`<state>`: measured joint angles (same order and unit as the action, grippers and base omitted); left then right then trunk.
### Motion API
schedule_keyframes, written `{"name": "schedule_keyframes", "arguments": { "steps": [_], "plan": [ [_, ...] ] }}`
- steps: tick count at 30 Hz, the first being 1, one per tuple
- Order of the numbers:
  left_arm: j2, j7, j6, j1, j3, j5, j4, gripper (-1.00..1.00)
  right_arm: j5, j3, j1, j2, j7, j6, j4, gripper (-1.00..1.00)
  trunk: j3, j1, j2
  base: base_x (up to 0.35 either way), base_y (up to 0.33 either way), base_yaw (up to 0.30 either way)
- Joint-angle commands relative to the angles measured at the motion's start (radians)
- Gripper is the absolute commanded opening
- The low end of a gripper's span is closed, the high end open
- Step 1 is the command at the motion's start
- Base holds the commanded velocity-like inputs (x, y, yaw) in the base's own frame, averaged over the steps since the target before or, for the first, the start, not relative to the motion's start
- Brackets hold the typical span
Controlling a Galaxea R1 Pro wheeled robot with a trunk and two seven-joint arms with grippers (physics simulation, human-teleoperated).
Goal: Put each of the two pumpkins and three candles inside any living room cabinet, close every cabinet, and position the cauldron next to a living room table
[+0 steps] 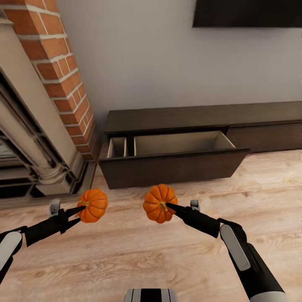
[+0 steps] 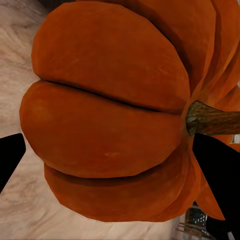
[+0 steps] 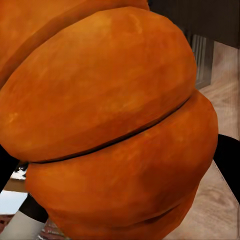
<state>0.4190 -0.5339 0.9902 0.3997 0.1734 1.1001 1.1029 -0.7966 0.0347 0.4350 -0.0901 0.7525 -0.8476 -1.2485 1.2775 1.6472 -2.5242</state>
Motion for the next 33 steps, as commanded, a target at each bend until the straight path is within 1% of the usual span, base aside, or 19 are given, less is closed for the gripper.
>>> {"name": "schedule_keyframes", "arguments": {
  "steps": [1,8,13,15,17,19,22,29,33],
  "plan": [
    [0.000,-0.003,0.008,0.001,0.002,0.011,0.000,-1.00,-0.016,0.001,0.001,0.000,0.000,-0.010,-0.001,-1.00,0.001,0.000,0.000,0.208,-0.067,-0.025],
    [0.000,-0.003,0.008,0.001,0.001,0.011,0.000,-1.00,-0.017,0.001,0.000,0.000,0.000,-0.010,-0.002,-1.00,0.001,0.000,0.000,0.245,-0.015,-0.005],
    [0.000,-0.003,0.008,0.000,0.002,0.012,0.000,-1.00,-0.017,0.001,0.000,0.000,-0.001,-0.010,-0.001,-1.00,0.001,0.000,0.000,0.074,-0.001,-0.058],
    [0.001,-0.003,0.008,-0.001,0.003,0.026,-0.001,-1.00,-0.016,0.001,0.000,0.000,-0.001,-0.010,0.000,-1.00,0.001,0.000,0.000,0.010,0.000,-0.237],
    [0.002,-0.003,0.008,-0.002,0.003,0.054,-0.005,-1.00,-0.016,0.001,0.000,0.000,-0.001,-0.010,0.001,-1.00,0.001,0.000,0.000,0.004,0.000,-0.266],
    [0.005,-0.003,0.008,-0.002,0.003,0.089,-0.002,-1.00,-0.016,0.001,0.000,0.000,-0.001,-0.010,0.001,-1.00,-0.007,-0.001,0.000,0.002,0.000,-0.278],
    [0.009,-0.002,0.008,-0.002,0.001,0.114,0.001,-1.00,-0.016,0.001,0.000,0.000,-0.001,-0.010,0.001,-1.00,-0.019,-0.002,0.001,0.001,0.000,-0.284],
    [0.011,-0.002,0.008,-0.002,-0.001,0.121,0.002,-1.00,-0.018,0.001,0.000,0.000,-0.001,-0.012,-0.002,-1.00,-0.046,-0.005,0.002,0.000,0.000,-0.286],
    [0.011,-0.001,0.008,-0.002,-0.002,0.121,0.001,-1.00,-0.032,-0.001,0.000,0.000,-0.001,-0.057,-0.011,-1.00,-0.061,-0.007,0.003,0.000,0.000,-0.135]
  ]
}}
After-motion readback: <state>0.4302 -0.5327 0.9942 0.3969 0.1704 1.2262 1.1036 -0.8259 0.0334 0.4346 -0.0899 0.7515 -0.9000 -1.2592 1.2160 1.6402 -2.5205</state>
